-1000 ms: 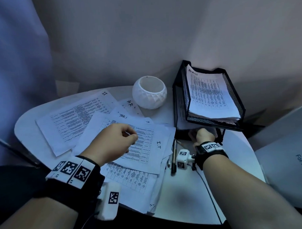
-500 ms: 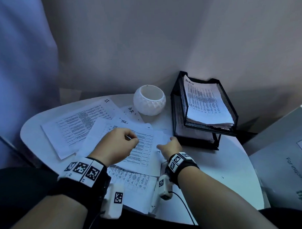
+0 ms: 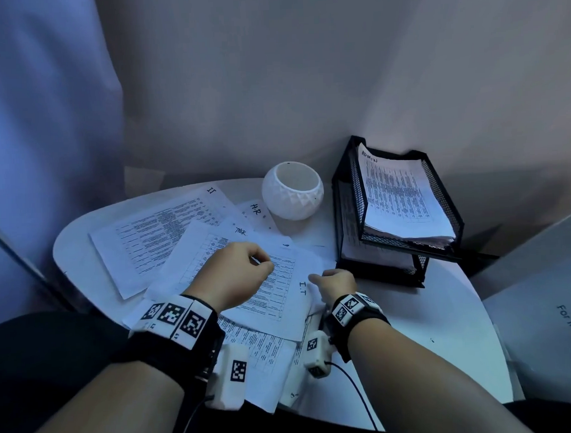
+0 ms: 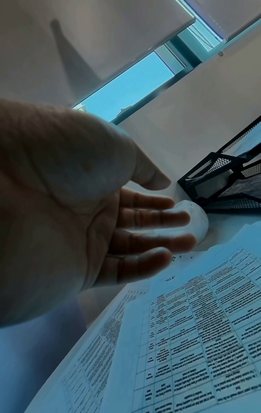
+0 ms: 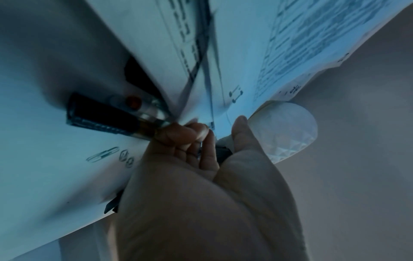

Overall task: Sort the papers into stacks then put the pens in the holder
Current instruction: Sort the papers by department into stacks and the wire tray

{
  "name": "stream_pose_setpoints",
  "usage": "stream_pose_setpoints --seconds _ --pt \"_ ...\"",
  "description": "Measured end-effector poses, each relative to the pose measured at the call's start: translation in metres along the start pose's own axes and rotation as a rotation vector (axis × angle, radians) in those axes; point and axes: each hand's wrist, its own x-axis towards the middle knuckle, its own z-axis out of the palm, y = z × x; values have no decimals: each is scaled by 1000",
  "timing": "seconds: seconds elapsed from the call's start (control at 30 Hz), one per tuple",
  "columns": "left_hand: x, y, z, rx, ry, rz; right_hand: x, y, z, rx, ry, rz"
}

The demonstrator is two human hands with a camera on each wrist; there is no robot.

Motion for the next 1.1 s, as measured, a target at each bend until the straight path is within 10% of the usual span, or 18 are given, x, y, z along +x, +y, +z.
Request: stream_pose_setpoints --seconds 0.3,0.6,1.1 --pt "1 -4 3 36 9 -18 -15 -10 14 -95 135 -120" --pt "5 -1 -1 53 113 10 -21 -28 -43 203 213 -563" --pt "6 -6 -2 267 341 37 -90 -56 -102 556 -96 -636"
